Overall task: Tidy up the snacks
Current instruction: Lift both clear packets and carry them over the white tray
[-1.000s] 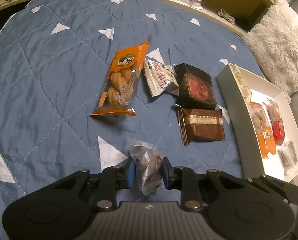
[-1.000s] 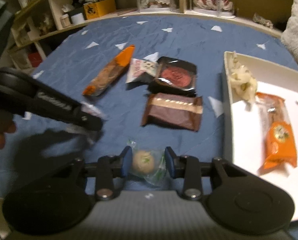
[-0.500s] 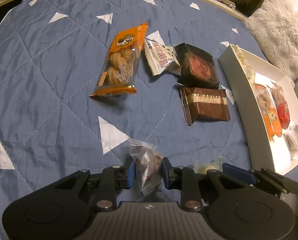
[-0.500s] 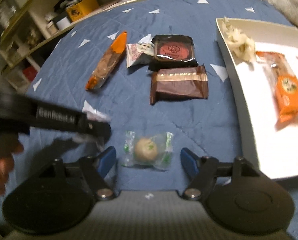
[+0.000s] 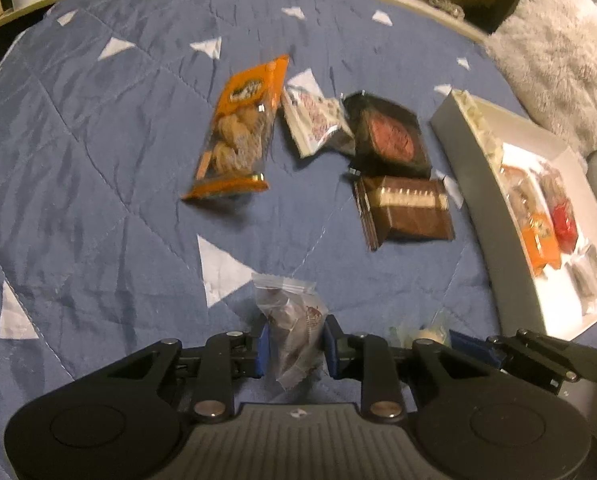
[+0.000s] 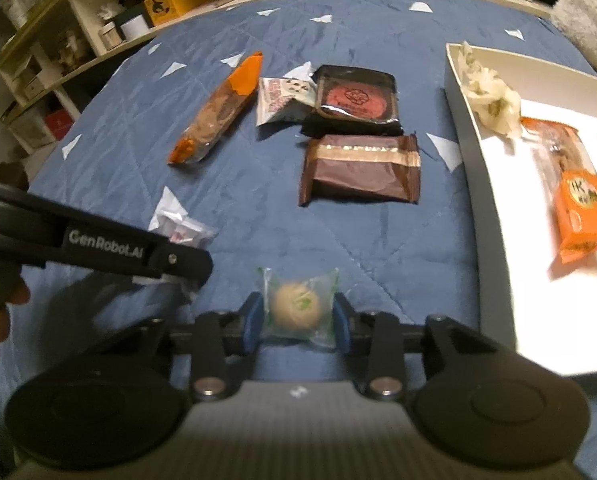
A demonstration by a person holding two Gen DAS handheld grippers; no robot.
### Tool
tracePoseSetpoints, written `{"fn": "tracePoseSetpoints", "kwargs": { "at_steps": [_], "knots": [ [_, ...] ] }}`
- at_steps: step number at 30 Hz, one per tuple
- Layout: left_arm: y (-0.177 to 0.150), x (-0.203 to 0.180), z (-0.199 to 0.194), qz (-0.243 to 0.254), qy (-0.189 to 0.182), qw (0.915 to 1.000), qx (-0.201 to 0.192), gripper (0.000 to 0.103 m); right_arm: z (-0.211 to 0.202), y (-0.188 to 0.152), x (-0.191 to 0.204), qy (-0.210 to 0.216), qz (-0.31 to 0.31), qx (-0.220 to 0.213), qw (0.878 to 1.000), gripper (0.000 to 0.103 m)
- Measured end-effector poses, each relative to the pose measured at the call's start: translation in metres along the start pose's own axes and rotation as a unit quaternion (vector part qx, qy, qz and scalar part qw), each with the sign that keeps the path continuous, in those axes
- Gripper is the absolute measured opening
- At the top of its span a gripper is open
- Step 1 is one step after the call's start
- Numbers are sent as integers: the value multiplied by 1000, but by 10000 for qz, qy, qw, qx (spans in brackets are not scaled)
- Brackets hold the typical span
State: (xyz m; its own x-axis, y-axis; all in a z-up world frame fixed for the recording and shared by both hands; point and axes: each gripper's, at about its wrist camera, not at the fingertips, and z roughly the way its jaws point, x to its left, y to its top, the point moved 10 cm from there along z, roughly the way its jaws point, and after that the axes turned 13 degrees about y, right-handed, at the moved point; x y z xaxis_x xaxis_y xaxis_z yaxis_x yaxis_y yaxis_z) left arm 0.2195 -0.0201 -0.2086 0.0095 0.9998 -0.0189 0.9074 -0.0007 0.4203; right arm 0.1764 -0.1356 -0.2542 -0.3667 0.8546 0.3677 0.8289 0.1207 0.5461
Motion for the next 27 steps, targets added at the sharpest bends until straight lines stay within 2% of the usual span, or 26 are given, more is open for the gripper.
{"fn": "tracePoseSetpoints", "kwargs": {
  "at_steps": [5, 17, 21, 27],
  "knots": [
    [10, 1, -17, -123, -73, 9996, -249, 29, -12, 9, 1, -2, -36, -172, 9998, 42],
    [21, -25, -71, -12, -300, 9954, -908, 29, -75, 35, -8, -48, -217, -707, 9973, 42],
    [24, -39, -87, 62, -361, 9937, -1055, 29, -102, 42, -10, -178, -388, -798, 9959, 42],
    [25, -74, -108, 238, -573, 9906, -1222, 29, -147, 43, -34, -362, -264, -997, 9940, 42]
  ]
}}
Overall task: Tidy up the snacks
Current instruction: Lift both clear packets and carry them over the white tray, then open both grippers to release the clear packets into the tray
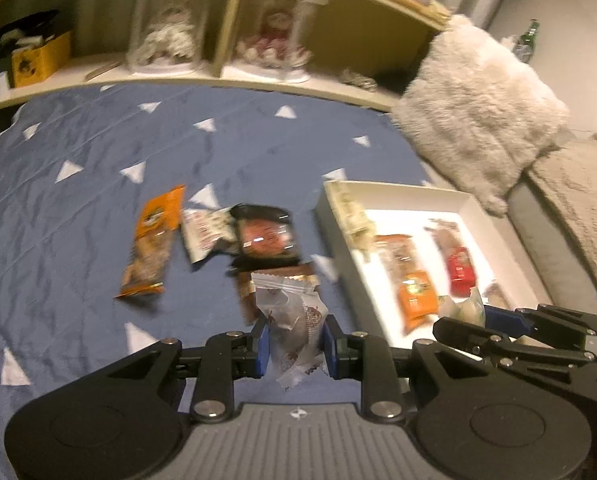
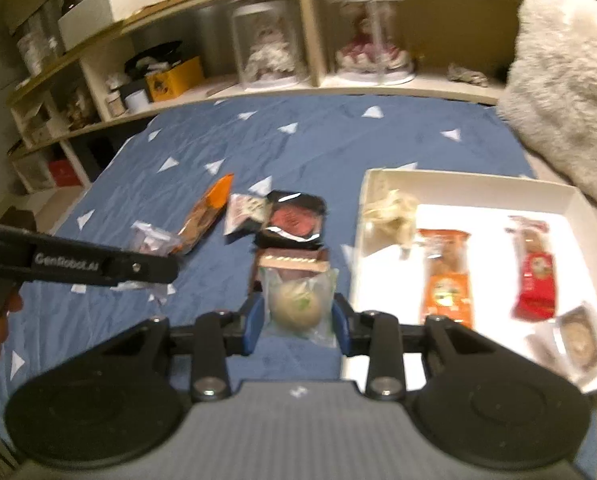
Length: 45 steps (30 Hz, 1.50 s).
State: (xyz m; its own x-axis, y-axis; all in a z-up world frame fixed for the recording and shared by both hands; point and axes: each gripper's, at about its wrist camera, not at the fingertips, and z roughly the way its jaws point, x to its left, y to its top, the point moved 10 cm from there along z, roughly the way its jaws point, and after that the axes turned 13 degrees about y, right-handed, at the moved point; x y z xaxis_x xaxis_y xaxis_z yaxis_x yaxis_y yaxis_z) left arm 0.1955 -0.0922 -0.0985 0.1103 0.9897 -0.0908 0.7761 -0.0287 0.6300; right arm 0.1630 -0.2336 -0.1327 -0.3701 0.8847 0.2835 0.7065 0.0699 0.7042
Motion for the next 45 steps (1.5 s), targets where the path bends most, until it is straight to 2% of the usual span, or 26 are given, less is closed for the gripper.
{"fn": "tracePoseSetpoints", "kwargs": {
  "at_steps": [11, 16, 21, 26, 32, 45],
  "knots": [
    [13, -77, -14, 344, -343, 9987, -164, 29, -70, 2, -58, -511, 162, -290, 9981, 42],
    [14, -110, -14, 523, -463, 9974, -163, 29, -87, -3, -80, -674, 265, -331, 9968, 43],
    [9, -138, -1, 643, -566, 9963, 1, 29, -97, -10, -100, -810, 424, -318, 9953, 43],
    [-3, -158, 21, 688, -636, 9951, 312, 29, -96, -17, -121, -881, 615, -254, 9939, 44],
    [-15, -165, 48, 674, -643, 9936, 633, 29, -87, -28, -139, -896, 843, -114, 9923, 44],
    [-8, -161, 83, 679, -486, 9930, 833, 31, -49, -34, -162, -786, 1166, 123, 9900, 44]
  ]
}}
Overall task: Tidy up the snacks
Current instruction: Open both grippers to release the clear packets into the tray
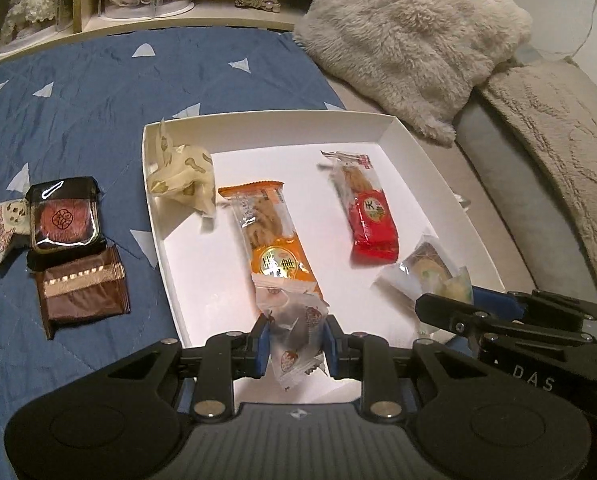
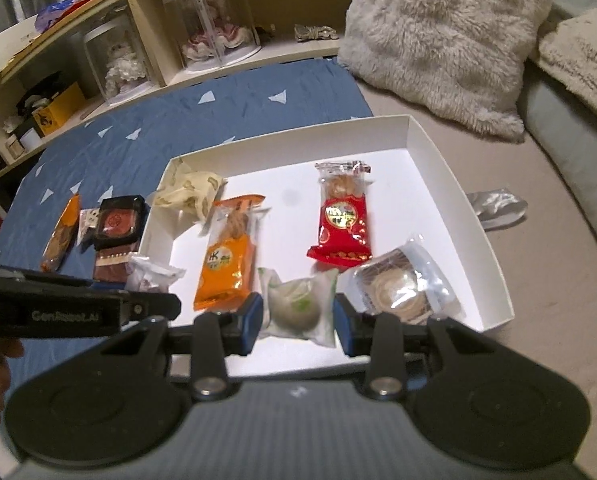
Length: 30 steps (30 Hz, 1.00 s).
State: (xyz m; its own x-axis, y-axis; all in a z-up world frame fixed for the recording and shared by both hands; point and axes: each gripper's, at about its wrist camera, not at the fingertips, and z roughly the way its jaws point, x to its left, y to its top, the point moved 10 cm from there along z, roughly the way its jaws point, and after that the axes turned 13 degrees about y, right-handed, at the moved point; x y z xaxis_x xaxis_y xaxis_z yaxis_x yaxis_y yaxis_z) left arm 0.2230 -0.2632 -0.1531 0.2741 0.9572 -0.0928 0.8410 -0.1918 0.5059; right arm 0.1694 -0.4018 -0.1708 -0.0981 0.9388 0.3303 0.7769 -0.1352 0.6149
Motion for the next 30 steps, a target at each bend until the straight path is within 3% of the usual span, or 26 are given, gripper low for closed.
{"fn": "tracePoseSetpoints", "kwargs": {
  "at_steps": [4, 7, 8, 25, 30],
  "knots": [
    [-3, 2, 3, 65, 27, 9999, 74, 60, 6, 3, -1, 29, 86, -17, 10000, 49],
    [-6, 4, 5, 108, 58, 9998, 130, 63, 7, 4, -3, -69, 168, -24, 9998, 67],
    [-7, 5, 4, 107, 73, 9998, 138, 65, 7, 4, -4, -91, 165, -5, 9998, 68],
    [-21, 13, -13, 221, 186, 9994, 171, 70, -5, -14, -2, -205, 110, 203, 9995, 69],
    [-26, 17, -22, 274, 212, 9993, 111, 79, -11, -17, 2, -233, 77, 189, 9995, 73]
  ]
}}
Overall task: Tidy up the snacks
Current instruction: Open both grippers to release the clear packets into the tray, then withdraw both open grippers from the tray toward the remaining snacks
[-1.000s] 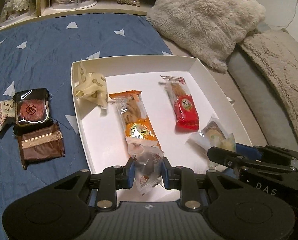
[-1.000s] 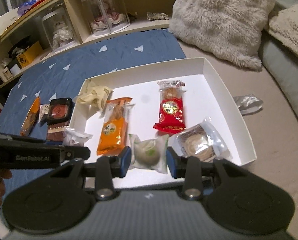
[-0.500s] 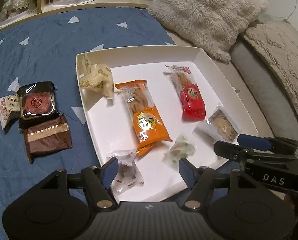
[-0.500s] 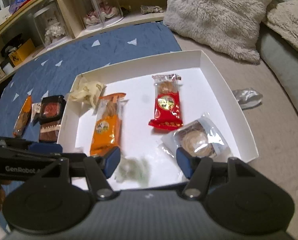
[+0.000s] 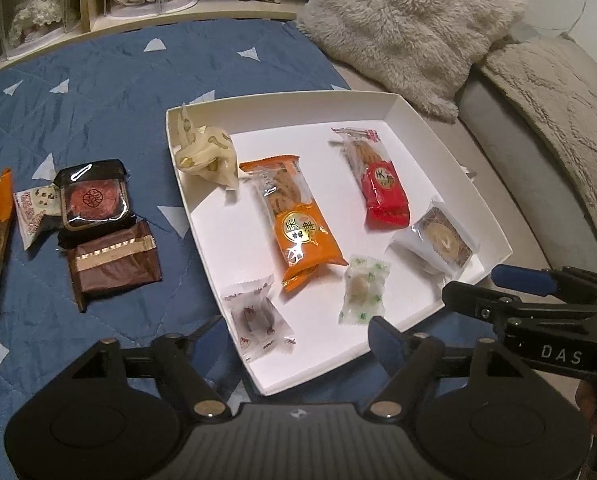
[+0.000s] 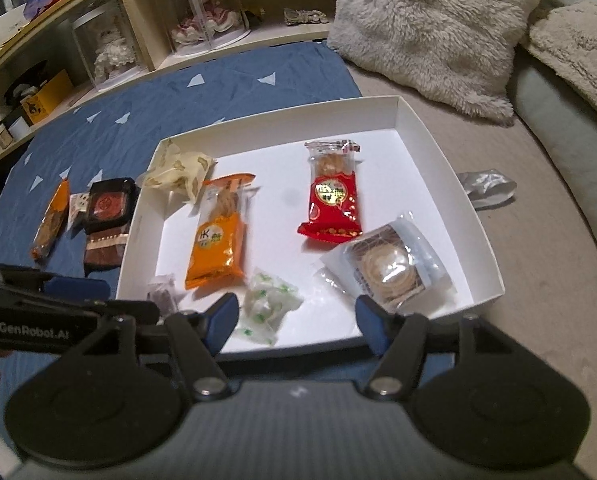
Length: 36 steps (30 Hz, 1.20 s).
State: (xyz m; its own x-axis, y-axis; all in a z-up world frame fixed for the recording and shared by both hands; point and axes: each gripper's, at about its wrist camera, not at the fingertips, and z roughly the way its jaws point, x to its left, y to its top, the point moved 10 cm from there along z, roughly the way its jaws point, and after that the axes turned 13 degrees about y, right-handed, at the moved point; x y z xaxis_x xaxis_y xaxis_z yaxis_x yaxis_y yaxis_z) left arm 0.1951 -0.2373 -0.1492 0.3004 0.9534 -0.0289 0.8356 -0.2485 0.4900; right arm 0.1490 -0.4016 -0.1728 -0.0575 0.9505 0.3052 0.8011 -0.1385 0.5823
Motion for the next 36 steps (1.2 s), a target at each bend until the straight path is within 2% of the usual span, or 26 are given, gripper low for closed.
{"fn": "tracePoseSetpoints", "kwargs": {
  "at_steps": [3, 6, 10, 11, 13, 26, 36],
  "knots": [
    [-4, 2, -4, 31, 27, 10000, -8, 81, -5, -3, 2, -36, -26, -26, 10000, 77],
    [-7, 6, -7, 20, 54, 10000, -27, 88, -10, -5, 4, -117, -95, -57, 9999, 81],
    [-11, 12, -12, 10, 91, 9999, -42, 100, -16, -9, 2, -209, -134, -98, 9996, 95],
    [-12, 14, -13, 10, 106, 9999, -60, 102, -18, -9, 1, -232, -139, -125, 9996, 99],
    [-13, 18, -15, -25, 112, 9999, -80, 103, -22, -10, 0, -270, -150, -184, 9994, 102],
    [-20, 42, -27, -172, 112, 9994, -295, 103, -31, -15, 12, -380, -279, -247, 9986, 103],
    [-24, 82, -34, -321, 279, 9985, -352, 103, -18, -15, 26, -321, -259, -150, 9990, 103]
  ]
}}
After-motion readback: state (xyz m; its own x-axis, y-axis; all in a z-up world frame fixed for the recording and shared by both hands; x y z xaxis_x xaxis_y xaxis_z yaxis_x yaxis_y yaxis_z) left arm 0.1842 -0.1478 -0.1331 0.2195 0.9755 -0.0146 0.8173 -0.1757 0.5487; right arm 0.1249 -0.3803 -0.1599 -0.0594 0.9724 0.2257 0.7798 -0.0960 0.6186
